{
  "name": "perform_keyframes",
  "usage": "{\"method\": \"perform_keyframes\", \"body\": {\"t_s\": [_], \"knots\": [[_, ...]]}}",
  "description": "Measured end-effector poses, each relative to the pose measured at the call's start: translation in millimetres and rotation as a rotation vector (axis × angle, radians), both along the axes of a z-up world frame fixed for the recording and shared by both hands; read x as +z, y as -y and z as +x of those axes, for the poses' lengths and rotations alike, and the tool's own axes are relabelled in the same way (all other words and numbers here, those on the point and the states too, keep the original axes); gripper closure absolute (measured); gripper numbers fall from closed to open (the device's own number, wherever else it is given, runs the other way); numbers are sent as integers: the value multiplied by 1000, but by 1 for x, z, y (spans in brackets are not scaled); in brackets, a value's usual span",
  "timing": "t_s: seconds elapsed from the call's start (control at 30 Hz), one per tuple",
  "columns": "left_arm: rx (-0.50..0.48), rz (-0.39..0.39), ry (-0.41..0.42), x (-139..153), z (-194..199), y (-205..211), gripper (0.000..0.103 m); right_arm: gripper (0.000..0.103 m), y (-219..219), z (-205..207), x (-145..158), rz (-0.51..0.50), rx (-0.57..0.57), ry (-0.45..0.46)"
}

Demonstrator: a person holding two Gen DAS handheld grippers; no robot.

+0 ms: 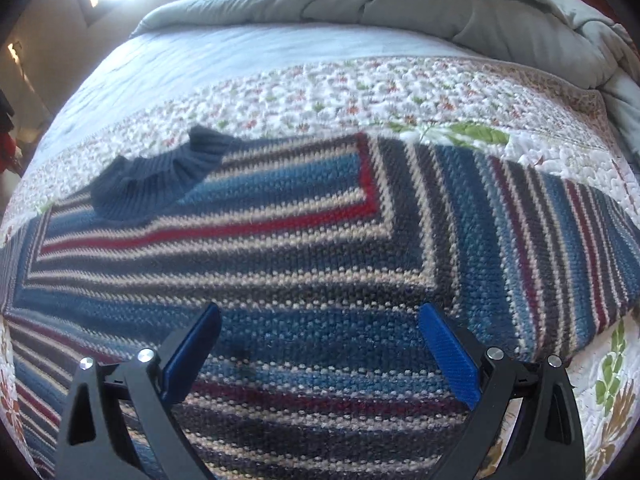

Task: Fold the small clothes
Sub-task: 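Grasp the ribbed cuff of one sweater sleeve with the right gripper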

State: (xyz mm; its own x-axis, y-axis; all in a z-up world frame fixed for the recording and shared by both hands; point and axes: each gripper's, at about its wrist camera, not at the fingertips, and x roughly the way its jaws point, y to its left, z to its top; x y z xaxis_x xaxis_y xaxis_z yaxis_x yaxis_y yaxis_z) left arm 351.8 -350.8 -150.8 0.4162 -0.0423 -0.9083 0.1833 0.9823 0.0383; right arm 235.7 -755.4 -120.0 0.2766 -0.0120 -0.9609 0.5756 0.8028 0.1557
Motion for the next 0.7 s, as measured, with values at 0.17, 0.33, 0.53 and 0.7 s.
{"method": "perform_keyframes", "body": {"t_s": [0.17,0.33,0.53,0.7], "knots": [[-23,18,9,-3,-8,5,4,4,10,15,-29,32,-76,-39],[-69,31,25,1,-15,4,4,6,20,24,-54,54,-162,-33],[-85,17,29,6,-21,-15,4,88,26,23,-46,32,-171,72],[-67,27,41,11,-25,-46,4,93,8,22,-7,-65,-115,187]]}}
